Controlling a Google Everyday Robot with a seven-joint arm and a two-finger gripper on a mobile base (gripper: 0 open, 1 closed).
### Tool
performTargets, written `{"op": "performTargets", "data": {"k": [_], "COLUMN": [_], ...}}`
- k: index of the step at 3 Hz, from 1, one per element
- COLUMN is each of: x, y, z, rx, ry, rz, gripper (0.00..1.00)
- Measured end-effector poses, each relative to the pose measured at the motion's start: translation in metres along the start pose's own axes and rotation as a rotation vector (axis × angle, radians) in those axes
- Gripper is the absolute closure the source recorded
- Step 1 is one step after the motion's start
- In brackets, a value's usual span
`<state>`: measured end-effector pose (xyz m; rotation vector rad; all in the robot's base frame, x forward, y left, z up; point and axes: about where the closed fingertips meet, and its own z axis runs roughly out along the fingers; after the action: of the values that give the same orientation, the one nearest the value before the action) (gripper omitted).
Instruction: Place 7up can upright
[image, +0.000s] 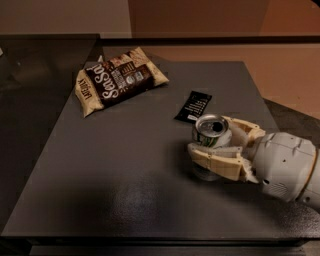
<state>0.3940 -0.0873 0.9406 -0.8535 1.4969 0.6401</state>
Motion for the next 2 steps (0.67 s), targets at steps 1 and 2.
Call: {"op": "performTargets", "data": {"k": [1, 2], "x": [0.0119, 0.0217], "y": [-0.0023, -0.0033], "z": [-0.0001, 0.0014], "rx": [-0.003, 0.009], "ry": [0.002, -0.001], "rz": [0.03, 0.063], "gripper": [1.0, 0.85]}}
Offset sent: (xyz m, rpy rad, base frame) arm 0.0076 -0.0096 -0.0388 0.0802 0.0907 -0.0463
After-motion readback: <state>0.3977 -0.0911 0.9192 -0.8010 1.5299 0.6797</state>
